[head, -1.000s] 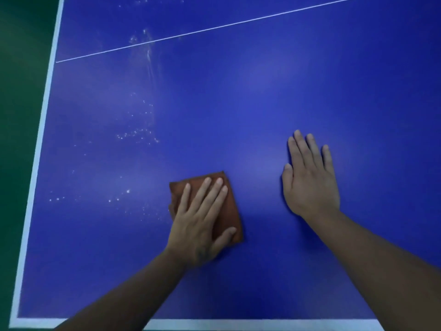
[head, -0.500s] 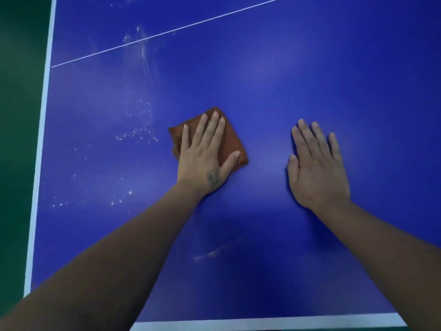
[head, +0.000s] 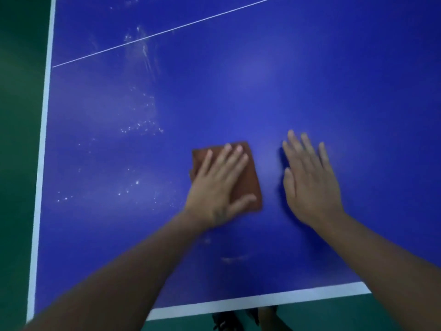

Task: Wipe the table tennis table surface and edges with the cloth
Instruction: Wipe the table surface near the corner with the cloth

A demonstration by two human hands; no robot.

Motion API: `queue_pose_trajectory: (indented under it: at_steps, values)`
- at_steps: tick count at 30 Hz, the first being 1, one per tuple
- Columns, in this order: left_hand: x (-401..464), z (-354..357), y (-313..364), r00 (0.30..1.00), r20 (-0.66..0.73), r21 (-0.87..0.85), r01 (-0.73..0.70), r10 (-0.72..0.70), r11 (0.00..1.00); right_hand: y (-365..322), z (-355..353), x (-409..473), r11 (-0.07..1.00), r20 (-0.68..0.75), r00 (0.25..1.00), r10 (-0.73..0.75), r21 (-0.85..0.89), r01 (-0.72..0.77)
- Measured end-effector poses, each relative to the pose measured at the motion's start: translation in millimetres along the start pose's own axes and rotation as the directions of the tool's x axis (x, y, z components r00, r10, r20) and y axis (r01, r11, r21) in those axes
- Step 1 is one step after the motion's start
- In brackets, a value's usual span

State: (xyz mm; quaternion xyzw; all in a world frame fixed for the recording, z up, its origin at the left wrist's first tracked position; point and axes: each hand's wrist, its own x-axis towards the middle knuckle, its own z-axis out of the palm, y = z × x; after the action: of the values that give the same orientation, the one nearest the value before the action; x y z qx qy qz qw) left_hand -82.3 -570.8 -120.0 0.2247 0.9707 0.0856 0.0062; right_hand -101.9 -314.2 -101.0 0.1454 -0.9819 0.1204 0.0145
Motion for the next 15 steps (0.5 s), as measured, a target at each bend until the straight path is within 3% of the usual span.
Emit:
queue_pose_trajectory:
  at_steps: [4,7,15]
  values:
    - [58.6,-30.9,-116.3,0.982,-0.002,0.036,0.191,-0.191,0.981,-9.5,9.7,-27.6,0.991,0.138,0.989,-0.051,-0.117,0.067]
    - [64.7,-31.6,-151.1,0.955,-0.003,0.06,0.296,-0.296,0.953,-9.3,11.5,-18.2,0.988,0.142,0.99,-0.026,-0.145,0.047]
    - [-55.2,-10.9,-60.4,0.962,-0.035,0.064,0.273,-0.271,0.96,-14.0,5.6,-17.5,0.991,0.155,0.988,0.002,-0.134,0.019]
